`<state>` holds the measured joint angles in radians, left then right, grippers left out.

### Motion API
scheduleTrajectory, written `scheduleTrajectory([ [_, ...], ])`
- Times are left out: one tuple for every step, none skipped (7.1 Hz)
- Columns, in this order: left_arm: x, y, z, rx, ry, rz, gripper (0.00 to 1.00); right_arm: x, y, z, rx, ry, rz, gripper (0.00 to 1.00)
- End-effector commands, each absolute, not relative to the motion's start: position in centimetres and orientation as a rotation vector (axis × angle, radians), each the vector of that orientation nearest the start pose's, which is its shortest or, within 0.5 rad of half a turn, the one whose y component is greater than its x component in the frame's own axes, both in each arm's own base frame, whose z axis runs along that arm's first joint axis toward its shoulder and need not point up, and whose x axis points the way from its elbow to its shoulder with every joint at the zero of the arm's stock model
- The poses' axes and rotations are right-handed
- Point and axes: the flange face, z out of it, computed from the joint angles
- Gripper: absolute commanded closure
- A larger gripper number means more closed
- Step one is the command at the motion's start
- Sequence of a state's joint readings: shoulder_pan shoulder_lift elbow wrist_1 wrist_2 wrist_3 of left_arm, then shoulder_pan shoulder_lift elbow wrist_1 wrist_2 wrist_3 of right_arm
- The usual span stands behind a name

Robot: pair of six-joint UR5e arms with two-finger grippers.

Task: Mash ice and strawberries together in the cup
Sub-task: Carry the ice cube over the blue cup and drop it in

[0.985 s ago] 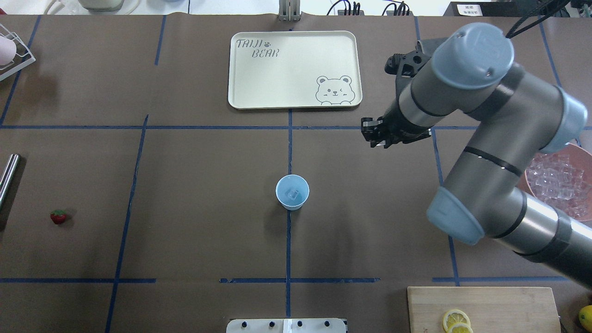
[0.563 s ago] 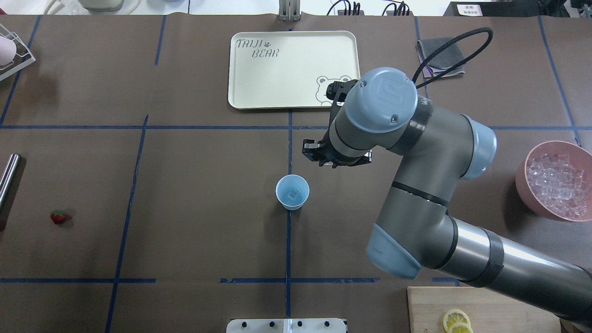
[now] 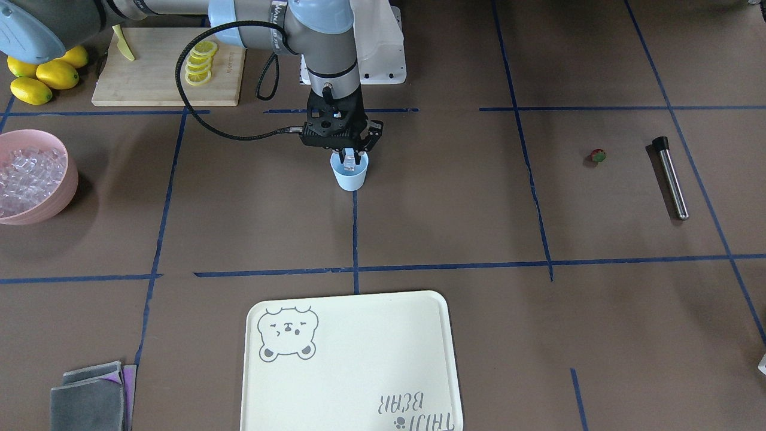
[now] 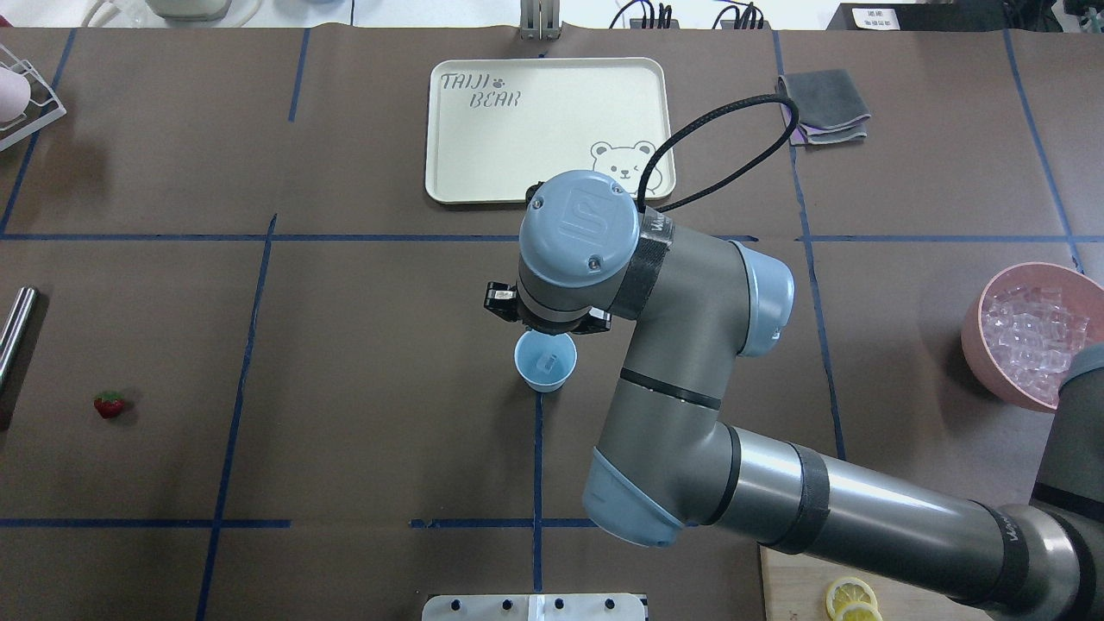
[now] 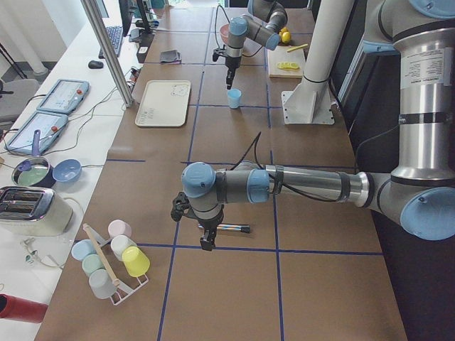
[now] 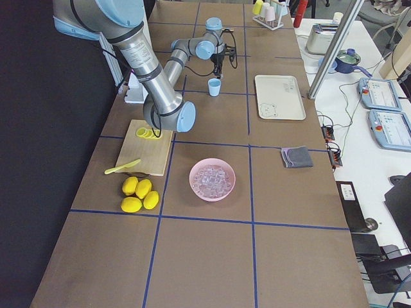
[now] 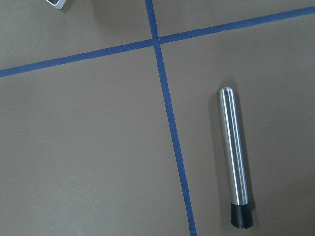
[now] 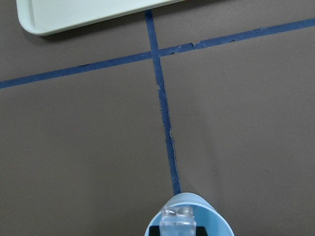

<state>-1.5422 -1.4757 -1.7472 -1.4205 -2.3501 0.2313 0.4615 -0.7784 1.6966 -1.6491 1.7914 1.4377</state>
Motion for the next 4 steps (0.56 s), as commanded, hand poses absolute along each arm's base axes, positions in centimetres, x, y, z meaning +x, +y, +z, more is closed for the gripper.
scheduleTrajectory([
  [-5.0, -44.7, 63.1, 0.012, 0.783, 0.22, 0.0, -56.9, -39.3, 15.1, 0.036, -0.843, 0.203, 0.51],
  [-5.0, -44.7, 63.1, 0.012, 0.783, 0.22, 0.0, -57.4, -38.5, 15.3, 0.029, -0.842, 0.19, 0.02],
  [-5.0, -44.7, 63.1, 0.012, 0.783, 0.22, 0.0, -57.6, -38.0, 15.4, 0.026, -0.84, 0.183, 0.01],
  [-5.0, -44.7, 63.1, 0.014, 0.783, 0.221, 0.0, -57.7, -37.9, 15.4, 0.025, -0.84, 0.181, 0.01],
])
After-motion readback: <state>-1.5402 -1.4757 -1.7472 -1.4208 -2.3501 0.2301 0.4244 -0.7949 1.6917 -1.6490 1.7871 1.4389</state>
